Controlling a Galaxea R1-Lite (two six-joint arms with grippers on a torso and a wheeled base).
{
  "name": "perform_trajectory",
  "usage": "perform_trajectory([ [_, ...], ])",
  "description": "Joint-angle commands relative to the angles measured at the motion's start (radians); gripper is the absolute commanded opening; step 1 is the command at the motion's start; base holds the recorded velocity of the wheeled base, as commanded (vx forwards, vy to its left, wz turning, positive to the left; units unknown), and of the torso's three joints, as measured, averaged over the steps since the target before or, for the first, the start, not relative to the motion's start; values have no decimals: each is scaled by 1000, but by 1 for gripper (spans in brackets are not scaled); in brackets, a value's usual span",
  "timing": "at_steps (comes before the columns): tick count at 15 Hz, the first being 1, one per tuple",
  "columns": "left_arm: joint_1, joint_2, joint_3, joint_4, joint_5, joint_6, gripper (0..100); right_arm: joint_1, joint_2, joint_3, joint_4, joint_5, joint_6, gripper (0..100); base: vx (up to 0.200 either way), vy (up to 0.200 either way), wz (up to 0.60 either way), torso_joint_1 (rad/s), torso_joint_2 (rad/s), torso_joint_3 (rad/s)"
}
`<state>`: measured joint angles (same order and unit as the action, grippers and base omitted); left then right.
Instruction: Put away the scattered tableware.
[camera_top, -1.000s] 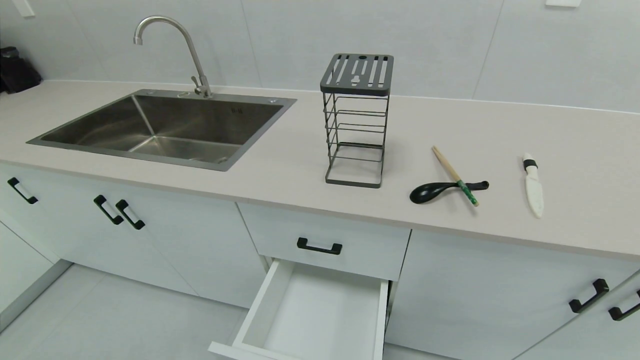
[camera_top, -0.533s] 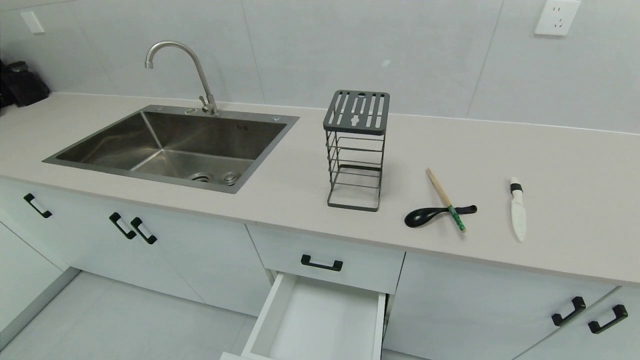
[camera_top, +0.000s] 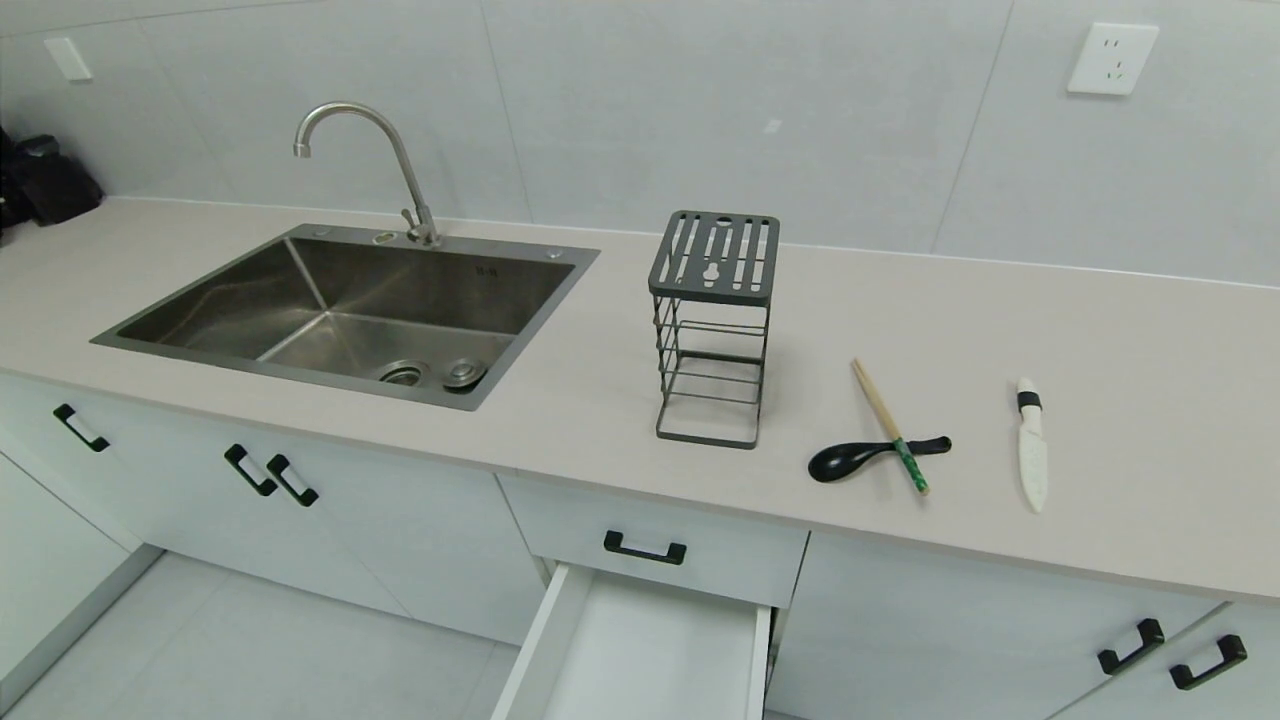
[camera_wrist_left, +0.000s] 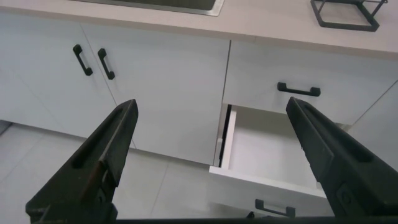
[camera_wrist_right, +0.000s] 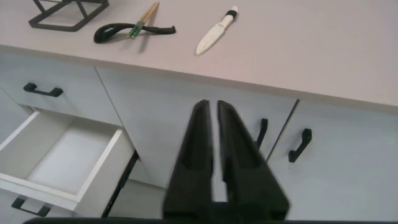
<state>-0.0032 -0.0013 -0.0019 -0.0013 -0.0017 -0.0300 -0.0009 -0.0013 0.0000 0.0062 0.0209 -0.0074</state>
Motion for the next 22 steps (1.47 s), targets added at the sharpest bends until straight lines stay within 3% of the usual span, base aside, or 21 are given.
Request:
perform_trajectory([
  [1, 0, 1, -1, 0, 0, -1, 100, 1, 1, 0, 0, 1, 0, 100, 0, 0, 0, 0, 0, 0],
  [8, 0, 1, -1, 0, 0, -2, 100, 1, 1, 0, -9, 8, 6, 100, 0, 0, 0, 0, 0, 0],
  [12, 0, 1, -1, 0, 0, -1, 100, 1, 1, 0, -224, 10, 6, 100, 0, 0, 0, 0, 0, 0],
  [14, 0, 1, -1, 0, 0, -1, 100, 9, 26, -38, -221, 174, 15, 100, 0, 0, 0, 0, 0, 0],
  [18, 0, 1, -1, -2, 0, -2, 100, 33, 429, -290, -94, 330, 37, 100, 0, 0, 0, 0, 0, 0],
  [22, 0, 1, 0, 0, 0, -1, 100, 56, 722, -365, -98, 372, 26, 100, 0, 0, 0, 0, 0, 0],
])
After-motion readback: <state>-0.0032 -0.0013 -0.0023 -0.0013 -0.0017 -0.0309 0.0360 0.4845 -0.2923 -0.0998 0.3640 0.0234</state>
